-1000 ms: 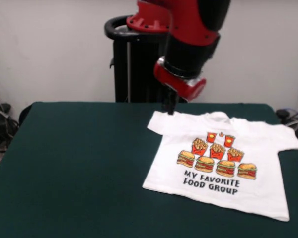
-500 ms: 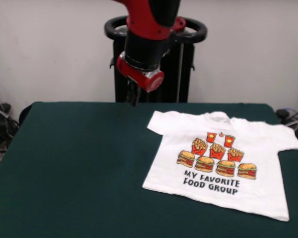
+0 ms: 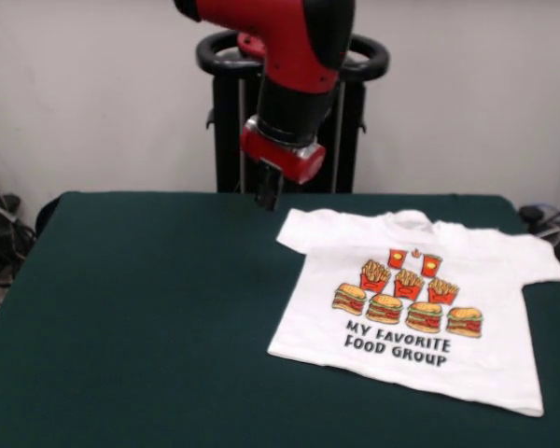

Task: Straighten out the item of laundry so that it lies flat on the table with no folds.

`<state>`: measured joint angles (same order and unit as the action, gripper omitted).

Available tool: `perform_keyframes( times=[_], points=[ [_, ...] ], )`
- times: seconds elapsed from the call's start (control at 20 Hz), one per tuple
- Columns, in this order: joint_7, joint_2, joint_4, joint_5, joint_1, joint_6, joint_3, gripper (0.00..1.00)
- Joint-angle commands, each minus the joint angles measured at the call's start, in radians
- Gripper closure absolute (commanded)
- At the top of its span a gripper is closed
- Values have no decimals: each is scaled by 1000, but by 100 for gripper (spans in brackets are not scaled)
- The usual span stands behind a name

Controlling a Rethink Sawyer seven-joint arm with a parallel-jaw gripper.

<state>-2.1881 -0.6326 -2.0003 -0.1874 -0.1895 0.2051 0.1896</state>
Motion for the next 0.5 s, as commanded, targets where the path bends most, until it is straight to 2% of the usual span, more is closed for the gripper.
perform_keyframes(
  times=[0.05, 0.25, 0.5],
  points=[
    [-104, 45, -61, 7, 25, -25, -113, 100],
    [-107, 52, -64, 16, 16, -38, -130, 100],
    [-110, 79, -41, 12, 31, -44, -105, 100]
  ],
)
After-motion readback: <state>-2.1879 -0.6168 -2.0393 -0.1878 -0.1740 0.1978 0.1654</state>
